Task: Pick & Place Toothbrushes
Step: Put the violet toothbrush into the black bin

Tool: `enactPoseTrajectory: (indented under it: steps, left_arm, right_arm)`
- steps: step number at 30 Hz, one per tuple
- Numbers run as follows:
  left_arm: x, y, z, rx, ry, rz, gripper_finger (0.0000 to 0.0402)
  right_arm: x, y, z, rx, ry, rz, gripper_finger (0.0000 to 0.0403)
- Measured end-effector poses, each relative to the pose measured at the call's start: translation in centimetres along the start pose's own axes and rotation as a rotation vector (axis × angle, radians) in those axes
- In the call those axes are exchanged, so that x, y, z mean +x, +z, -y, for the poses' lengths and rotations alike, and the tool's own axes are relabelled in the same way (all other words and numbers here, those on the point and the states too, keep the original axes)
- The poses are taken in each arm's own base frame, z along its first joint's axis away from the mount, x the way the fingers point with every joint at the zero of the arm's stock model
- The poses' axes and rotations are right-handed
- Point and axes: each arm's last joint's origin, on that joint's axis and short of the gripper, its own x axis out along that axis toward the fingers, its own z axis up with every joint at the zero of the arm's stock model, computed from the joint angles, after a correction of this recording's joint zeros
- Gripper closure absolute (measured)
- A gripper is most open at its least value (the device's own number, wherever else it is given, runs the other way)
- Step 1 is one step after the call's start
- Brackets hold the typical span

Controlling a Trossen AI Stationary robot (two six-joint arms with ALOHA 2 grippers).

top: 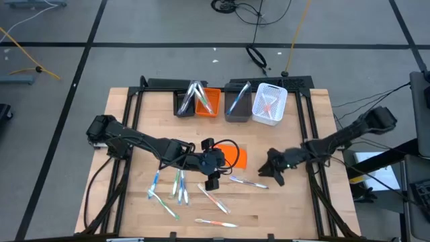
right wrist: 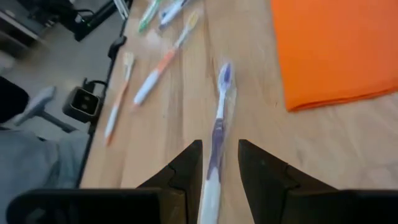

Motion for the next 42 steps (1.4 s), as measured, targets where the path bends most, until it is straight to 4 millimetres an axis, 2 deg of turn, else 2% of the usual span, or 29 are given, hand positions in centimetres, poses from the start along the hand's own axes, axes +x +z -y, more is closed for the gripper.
enactPoseTrajectory:
  steps: [8, 19, 30, 42]
  left_arm:
    - [0.0, 0.0, 0.0, -0.006, 0.000, 0.001, 0.0202]
    - [0.0, 0.0, 0.0, -0.008, 0.000, 0.000, 0.0202]
    - [0.0, -0.1, 0.0, -0.007, 0.003, -0.012, 0.0202]
    - [0.0, -0.1, 0.0, -0.005, 0.003, -0.013, 0.0202]
  right_arm:
    - [0.6, -1.7, -2.5, -0.098, -0.053, 0.024, 0.0310]
    - [4.2, -2.3, -5.0, -0.239, -0.143, -0.049, 0.0310]
    - [6.8, -2.1, -6.1, -0.314, -0.286, -0.147, 0.0310]
    - [6.9, -2.4, -5.8, -0.342, -0.344, -0.170, 0.0310]
